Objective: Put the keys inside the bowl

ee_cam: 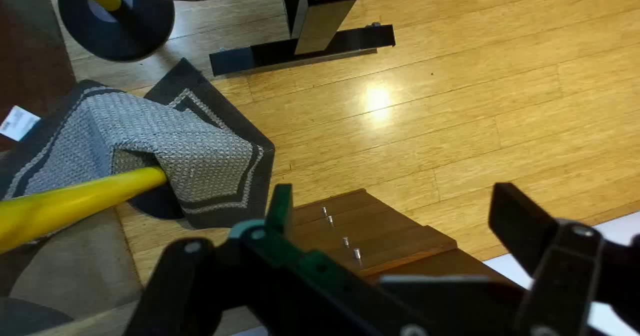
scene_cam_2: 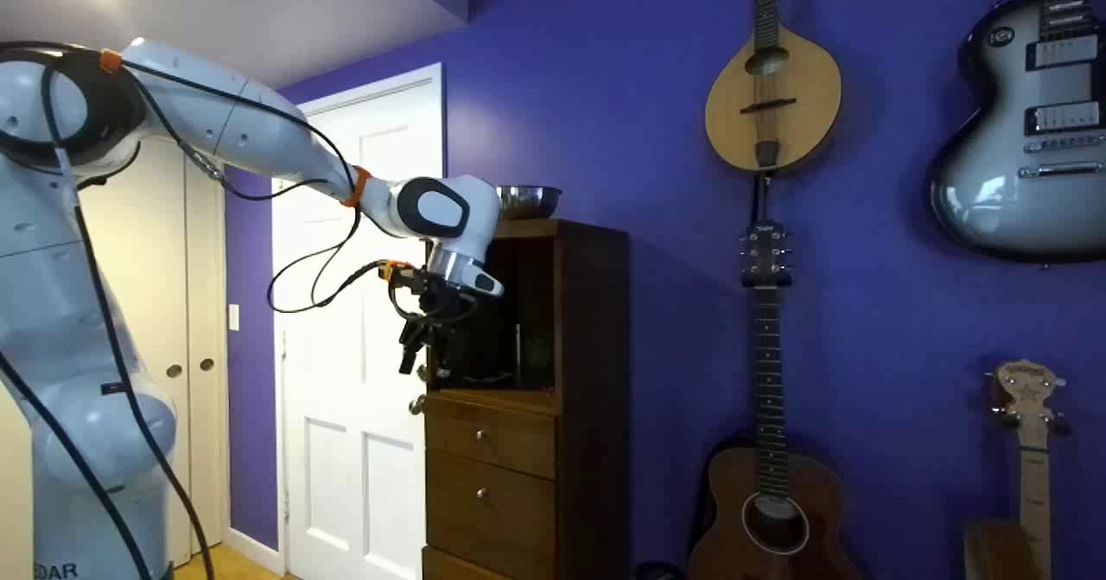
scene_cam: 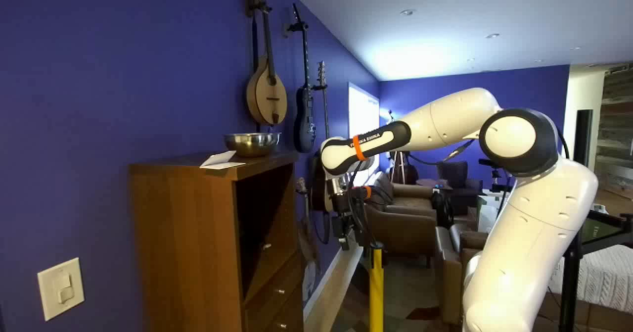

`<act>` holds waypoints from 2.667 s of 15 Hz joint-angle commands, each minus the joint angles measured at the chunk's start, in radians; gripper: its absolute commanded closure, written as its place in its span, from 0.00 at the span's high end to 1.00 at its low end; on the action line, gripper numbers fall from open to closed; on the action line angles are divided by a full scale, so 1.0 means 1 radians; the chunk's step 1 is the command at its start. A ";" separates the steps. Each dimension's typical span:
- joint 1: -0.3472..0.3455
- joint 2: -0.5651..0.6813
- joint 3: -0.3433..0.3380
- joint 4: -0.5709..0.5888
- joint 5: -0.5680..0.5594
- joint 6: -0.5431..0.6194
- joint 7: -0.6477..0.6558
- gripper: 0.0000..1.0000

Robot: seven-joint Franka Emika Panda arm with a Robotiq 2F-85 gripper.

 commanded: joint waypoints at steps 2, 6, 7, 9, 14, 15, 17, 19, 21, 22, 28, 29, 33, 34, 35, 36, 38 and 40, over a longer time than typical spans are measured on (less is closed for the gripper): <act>-0.012 0.002 0.010 0.002 0.003 -0.001 -0.003 1.00; -0.013 0.017 0.004 0.004 0.018 0.008 0.000 1.00; -0.007 0.036 -0.001 0.010 0.043 0.017 -0.015 1.00; 0.007 0.047 -0.002 -0.009 0.118 0.083 -0.030 1.00; 0.068 0.006 0.065 -0.172 0.315 0.441 -0.066 1.00; 0.077 0.002 0.082 -0.196 0.328 0.524 -0.052 1.00; 0.091 0.003 0.116 -0.247 0.335 0.695 -0.001 1.00; 0.099 0.014 0.149 -0.283 0.313 0.864 0.057 1.00; 0.088 0.032 0.187 -0.281 0.255 0.996 0.147 1.00; 0.081 0.053 0.200 -0.267 0.237 1.056 0.191 1.00; -0.023 0.183 0.276 -0.160 0.043 1.201 0.506 1.00; -0.043 0.212 0.290 -0.131 0.015 1.182 0.548 1.00; -0.049 0.308 0.311 -0.025 -0.062 1.167 0.689 1.00; -0.047 0.332 0.314 0.004 -0.103 1.161 0.734 1.00; -0.046 0.354 0.314 0.032 -0.156 1.156 0.790 1.00; -0.046 0.375 0.308 0.059 -0.216 1.153 0.855 1.00; -0.034 0.396 0.293 0.097 -0.294 1.138 0.954 1.00; -0.029 0.402 0.278 0.122 -0.366 1.119 1.048 1.00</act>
